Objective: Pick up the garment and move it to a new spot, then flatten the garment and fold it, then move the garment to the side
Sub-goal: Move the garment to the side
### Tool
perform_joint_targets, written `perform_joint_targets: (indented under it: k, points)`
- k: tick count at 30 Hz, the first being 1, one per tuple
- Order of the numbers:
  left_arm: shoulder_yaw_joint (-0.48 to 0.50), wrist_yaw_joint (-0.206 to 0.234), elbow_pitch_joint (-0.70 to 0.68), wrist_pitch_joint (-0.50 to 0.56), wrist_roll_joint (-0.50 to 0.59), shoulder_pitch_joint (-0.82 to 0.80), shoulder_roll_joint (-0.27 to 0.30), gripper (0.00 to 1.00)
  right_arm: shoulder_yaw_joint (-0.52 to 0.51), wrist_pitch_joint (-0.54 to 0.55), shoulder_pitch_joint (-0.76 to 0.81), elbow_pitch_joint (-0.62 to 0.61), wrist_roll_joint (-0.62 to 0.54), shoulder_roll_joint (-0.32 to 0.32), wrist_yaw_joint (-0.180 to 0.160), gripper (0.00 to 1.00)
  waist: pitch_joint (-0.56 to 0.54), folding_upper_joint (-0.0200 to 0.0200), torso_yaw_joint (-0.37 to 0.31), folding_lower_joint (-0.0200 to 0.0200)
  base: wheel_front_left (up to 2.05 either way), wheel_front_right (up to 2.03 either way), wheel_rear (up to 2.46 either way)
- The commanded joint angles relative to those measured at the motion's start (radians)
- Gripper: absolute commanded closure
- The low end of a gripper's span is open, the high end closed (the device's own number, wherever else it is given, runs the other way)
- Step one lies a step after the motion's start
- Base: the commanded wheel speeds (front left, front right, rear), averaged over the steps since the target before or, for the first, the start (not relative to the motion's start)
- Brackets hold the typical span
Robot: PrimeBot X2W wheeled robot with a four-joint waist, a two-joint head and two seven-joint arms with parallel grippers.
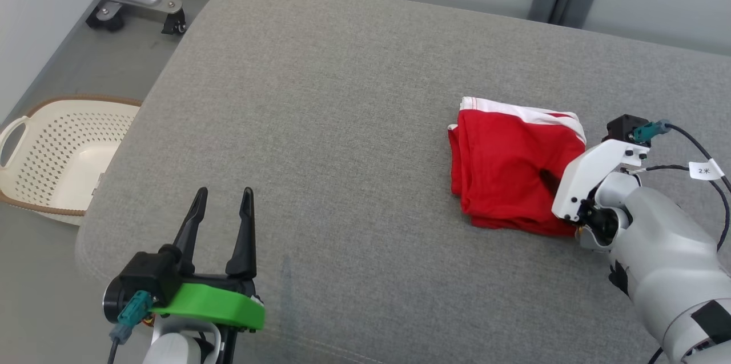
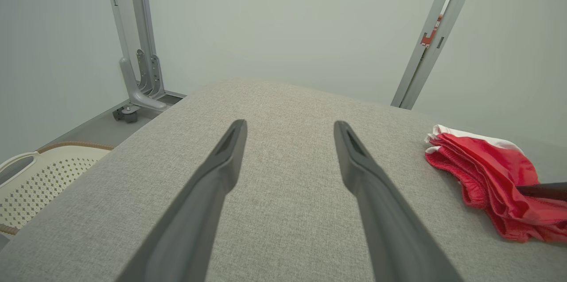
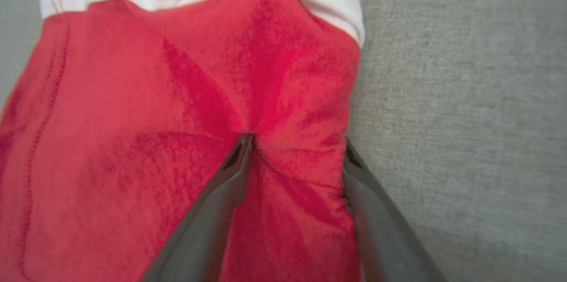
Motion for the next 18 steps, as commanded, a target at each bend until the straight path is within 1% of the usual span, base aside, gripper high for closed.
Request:
perform_joint_targets:
  k: [1, 5, 8, 10, 12, 14, 18]
  points:
    - [-0.002, 0.000, 0.004, -0.002, 0.007, -0.014, 0.001, 0.00, 0.010, -0.023, 0.043, 0.006, 0.009, 0.021, 0.001, 1.00, -0.013, 0.0000, -0.018, 0.0000, 0.00, 0.00, 0.00]
    - [-0.002, 0.000, 0.016, -0.002, -0.005, -0.009, 0.006, 0.00, 0.025, -0.136, 0.014, -0.044, 0.016, 0.012, 0.001, 1.00, -0.039, 0.0000, -0.057, 0.0000, 0.00, 0.00, 0.00]
    - [-0.003, 0.000, 0.019, -0.002, 0.001, -0.006, 0.020, 0.00, 0.056, -0.180, -0.003, -0.076, 0.023, 0.020, 0.000, 1.00, -0.065, 0.0000, -0.103, 0.0000, 0.00, 0.00, 0.00]
    - [-0.008, 0.000, 0.019, -0.002, -0.006, -0.003, 0.023, 0.00, 0.079, -0.188, -0.010, -0.094, 0.035, 0.017, 0.000, 1.00, -0.083, 0.0000, -0.138, 0.0000, 0.00, 0.00, 0.00]
    - [-0.017, 0.000, 0.018, -0.002, -0.042, 0.000, 0.020, 0.00, 0.097, -0.178, -0.015, -0.110, 0.056, 0.018, 0.000, 1.00, -0.097, 0.0000, -0.179, 0.0000, 0.00, 0.00, 0.00]
    - [-0.036, 0.000, 0.022, -0.002, -0.051, -0.003, 0.033, 0.00, 0.119, -0.167, -0.018, -0.123, 0.073, 0.008, 0.000, 1.00, -0.109, 0.0000, -0.220, 0.0000, 0.00, 0.00, 0.00]
    - [-0.087, 0.000, 0.027, -0.002, -0.084, -0.015, 0.041, 0.00, 0.156, -0.165, -0.024, -0.147, 0.106, -0.014, 0.000, 1.00, -0.122, 0.0000, -0.307, 0.0000, 0.00, 0.00, 0.00]
